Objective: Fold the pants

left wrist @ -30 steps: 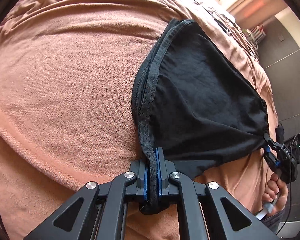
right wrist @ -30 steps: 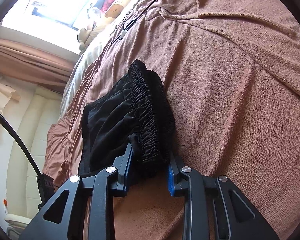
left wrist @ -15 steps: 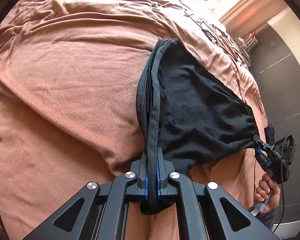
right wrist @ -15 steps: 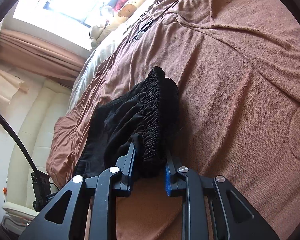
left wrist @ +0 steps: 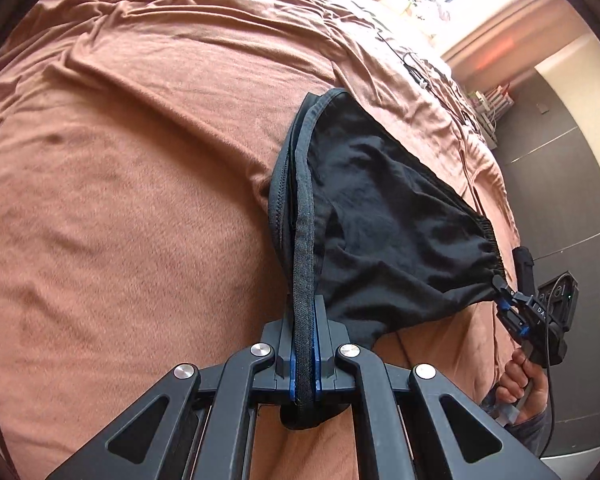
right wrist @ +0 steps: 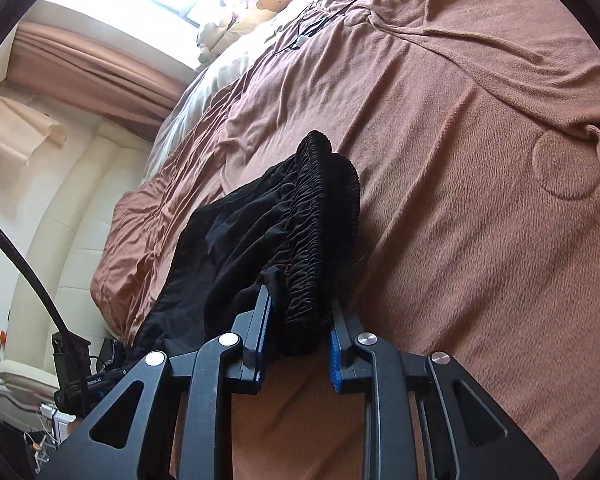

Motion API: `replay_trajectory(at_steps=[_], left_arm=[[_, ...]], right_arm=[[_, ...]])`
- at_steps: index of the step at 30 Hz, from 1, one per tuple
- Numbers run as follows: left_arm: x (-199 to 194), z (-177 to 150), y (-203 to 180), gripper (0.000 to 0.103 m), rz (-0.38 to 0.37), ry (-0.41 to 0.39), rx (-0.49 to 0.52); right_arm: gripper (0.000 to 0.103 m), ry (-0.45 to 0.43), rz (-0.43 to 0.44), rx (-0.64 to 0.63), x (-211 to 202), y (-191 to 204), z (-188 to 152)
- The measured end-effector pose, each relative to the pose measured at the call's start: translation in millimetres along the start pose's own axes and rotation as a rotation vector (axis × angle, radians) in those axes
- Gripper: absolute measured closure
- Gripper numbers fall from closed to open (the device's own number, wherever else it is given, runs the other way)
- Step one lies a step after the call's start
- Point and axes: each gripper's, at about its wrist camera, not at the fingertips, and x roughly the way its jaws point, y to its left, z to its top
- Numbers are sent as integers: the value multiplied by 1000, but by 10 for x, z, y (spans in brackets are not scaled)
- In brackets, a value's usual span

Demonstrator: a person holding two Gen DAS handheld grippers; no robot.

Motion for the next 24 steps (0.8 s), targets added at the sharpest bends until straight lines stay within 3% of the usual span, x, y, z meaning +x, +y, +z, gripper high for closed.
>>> replay_trajectory(at_steps=[11, 24], left_arm=[[-375, -584, 161, 98, -60, -43, -64], [-409, -1163, 154, 98, -131, -41, -139]], right_arm=[[82, 45, -7, -57, -180, 105, -241], [82, 90, -45, -139, -355, 112, -340]])
